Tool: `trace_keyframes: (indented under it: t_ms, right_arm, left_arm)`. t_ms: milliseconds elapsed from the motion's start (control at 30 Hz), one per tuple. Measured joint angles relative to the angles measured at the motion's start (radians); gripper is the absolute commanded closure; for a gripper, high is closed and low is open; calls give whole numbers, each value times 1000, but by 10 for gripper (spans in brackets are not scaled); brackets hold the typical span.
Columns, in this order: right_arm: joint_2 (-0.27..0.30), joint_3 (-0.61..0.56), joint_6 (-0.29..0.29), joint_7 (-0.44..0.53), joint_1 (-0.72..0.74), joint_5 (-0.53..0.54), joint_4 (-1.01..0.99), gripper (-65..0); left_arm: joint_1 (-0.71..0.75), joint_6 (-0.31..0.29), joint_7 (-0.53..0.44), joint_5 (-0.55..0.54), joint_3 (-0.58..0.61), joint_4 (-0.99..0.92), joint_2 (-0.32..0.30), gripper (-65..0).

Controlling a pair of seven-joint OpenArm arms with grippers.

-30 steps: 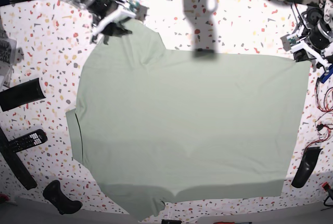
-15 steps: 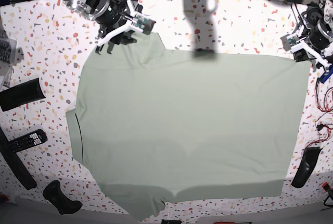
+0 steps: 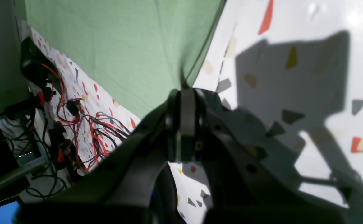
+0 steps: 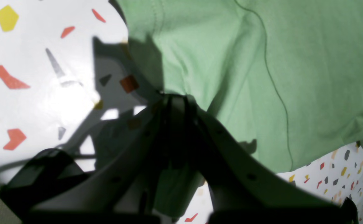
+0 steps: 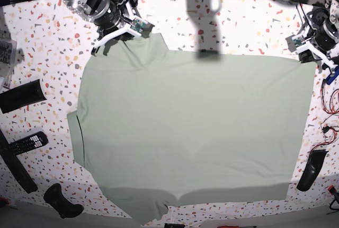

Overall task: Fold the T-shirt properly
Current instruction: 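Grasp the shirt's shoulder edges with both grippers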

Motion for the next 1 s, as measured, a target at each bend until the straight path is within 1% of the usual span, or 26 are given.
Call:
trace_keyframes:
  t_ms: [67, 200, 467, 633, 700, 867, 1000]
  right_arm:
    - [0, 0, -8, -1, 0, 0, 1, 0]
    - [2, 0, -64, -28, -1, -16, 27, 0]
    - [5, 1, -63, -29, 0, -16, 124, 0]
    - [5, 1, -63, -29, 3, -18, 136, 0]
    - [5, 1, -63, -29, 5, -40, 136, 0]
    - [5, 1, -64, -40, 19, -44, 136, 0]
    - [5, 1, -63, -40, 18, -34, 136, 0]
  left_arm:
    - [0, 0, 1, 0, 0, 0, 0, 0]
    - [0, 0, 5, 0, 0, 0, 0, 0]
    - [-1, 0, 5, 0, 0, 0, 0, 0]
    - [-1, 0, 5, 0, 0, 0, 0, 0]
    - [-1, 0, 5, 0, 0, 0, 0, 0]
    - [-1, 70, 5, 0, 0, 0, 0, 0]
    - [0, 85, 8, 0, 0, 0, 0, 0]
